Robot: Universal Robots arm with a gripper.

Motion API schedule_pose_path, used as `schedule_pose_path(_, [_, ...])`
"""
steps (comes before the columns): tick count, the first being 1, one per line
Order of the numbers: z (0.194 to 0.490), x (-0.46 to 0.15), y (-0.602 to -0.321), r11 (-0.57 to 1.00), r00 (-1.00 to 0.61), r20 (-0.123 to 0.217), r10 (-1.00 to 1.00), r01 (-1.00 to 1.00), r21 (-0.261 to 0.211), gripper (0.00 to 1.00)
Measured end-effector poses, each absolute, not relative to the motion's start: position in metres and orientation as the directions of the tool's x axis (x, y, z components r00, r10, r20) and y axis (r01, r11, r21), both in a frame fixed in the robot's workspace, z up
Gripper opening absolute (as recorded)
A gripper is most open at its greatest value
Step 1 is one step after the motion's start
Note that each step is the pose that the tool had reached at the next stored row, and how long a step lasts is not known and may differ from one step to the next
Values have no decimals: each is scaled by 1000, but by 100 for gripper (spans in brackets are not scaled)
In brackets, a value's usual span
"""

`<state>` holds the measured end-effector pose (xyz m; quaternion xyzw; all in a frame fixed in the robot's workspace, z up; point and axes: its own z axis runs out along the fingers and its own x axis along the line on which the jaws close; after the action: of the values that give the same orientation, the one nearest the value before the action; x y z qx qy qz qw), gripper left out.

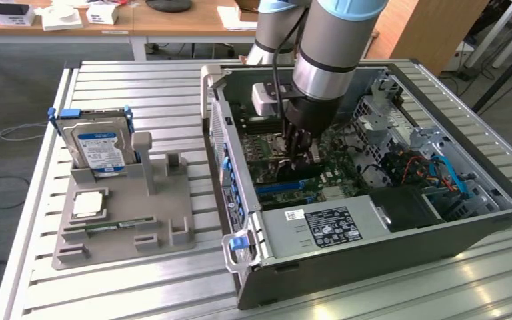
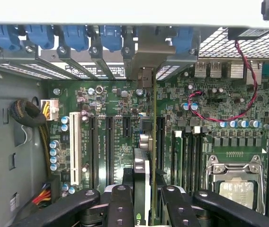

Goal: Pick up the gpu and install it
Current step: 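Insert the gpu into the slot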

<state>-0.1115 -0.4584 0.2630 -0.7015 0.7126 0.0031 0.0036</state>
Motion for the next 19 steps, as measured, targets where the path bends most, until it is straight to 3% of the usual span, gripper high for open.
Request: schedule_pose_path(19, [257, -111, -459, 16, -16, -9, -1000, -1000, -1, 27])
